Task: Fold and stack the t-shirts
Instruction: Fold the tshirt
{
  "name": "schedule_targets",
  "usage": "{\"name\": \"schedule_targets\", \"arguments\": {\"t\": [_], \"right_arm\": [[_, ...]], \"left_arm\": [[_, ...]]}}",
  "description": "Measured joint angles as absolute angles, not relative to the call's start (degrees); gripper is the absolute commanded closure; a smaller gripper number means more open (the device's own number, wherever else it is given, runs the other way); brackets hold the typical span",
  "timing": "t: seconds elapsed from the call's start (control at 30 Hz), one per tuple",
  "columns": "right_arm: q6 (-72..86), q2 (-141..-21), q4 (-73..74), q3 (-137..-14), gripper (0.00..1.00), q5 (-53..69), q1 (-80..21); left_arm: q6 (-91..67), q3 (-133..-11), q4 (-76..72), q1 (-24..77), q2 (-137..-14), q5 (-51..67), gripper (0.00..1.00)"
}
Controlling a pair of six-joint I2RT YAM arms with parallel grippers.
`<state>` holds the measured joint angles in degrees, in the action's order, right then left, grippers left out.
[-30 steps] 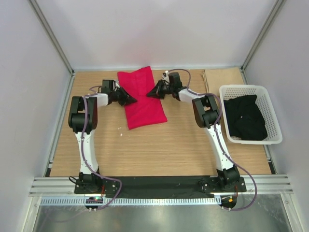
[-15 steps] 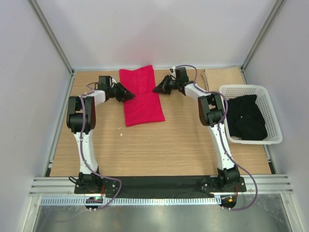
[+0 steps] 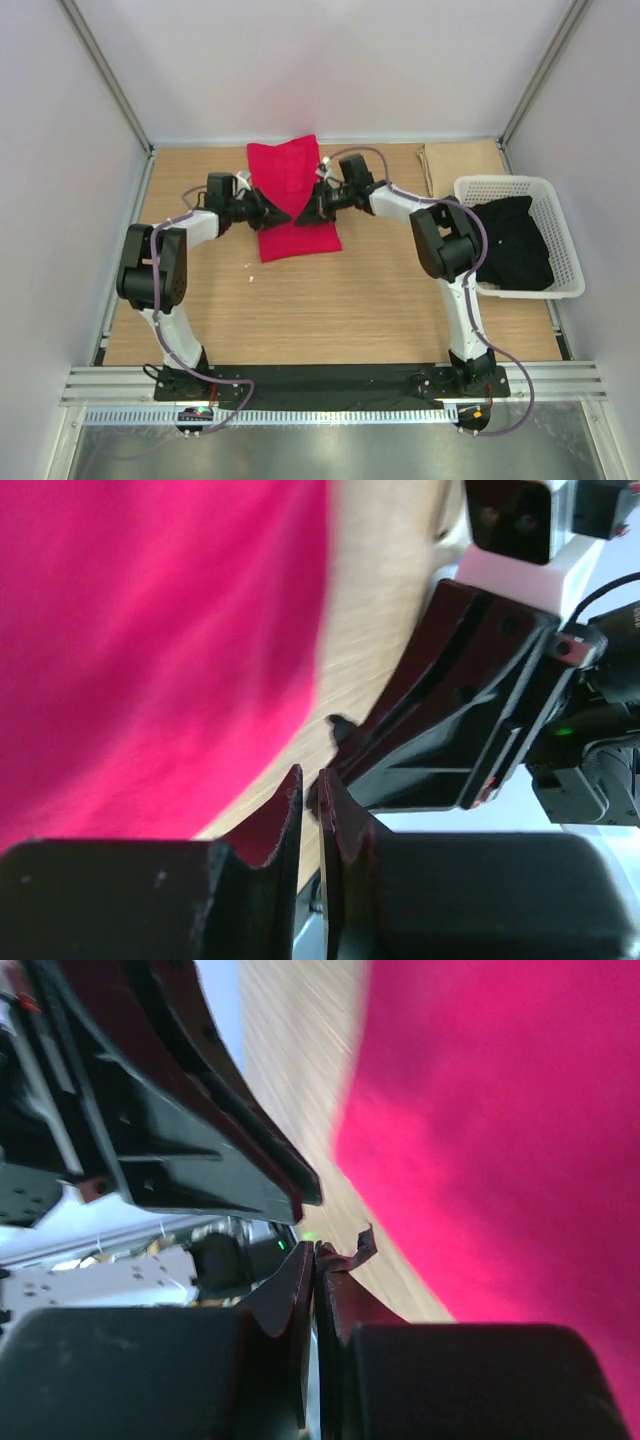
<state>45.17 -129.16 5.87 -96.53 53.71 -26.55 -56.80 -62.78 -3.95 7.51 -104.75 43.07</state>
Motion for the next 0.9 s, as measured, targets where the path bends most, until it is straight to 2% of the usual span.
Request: {"name": "schedule_targets", "arguments": {"t": [0.17,0.3,0.4,0.63,0.73,0.8,0.9], "right_arm": [[45.8,-134.5,0.3,-85.5,0.94,56.4,-26.9],[43.7,-135.4,-3.6,-83.7,0.94,59.0,-24.1],[41.6,-134.9,-1.1,-83.3,0.94,59.5,-22.5],[39.0,-131.6,8.2,-84.2,0.94,57.7,-22.7],[39.5,-130.5,9.3,-86.3,0.94,57.4,-24.3],[40.2,-130.2,8.8,-87.7,0.94,57.4,-25.4],[42.2,-130.2,6.6,-88.4,0.94,57.6,-26.6]], "left_arm": [[-57.4,-56.3,-6.5,8.1,-111.3,44.2,0.91],[-54.7,-55.8,-5.7,7.0,-115.1,45.8,0.92],[-50.9,-56.1,-3.2,6.5,-114.3,45.4,0.91],[-43.9,-57.5,9.5,6.2,-107.2,41.6,0.79],[-43.9,-59.0,11.2,7.1,-104.2,41.6,0.77],[-44.9,-59.4,10.1,8.3,-102.5,41.9,0.77],[-46.9,-58.7,6.9,9.6,-101.9,42.8,0.82]]}}
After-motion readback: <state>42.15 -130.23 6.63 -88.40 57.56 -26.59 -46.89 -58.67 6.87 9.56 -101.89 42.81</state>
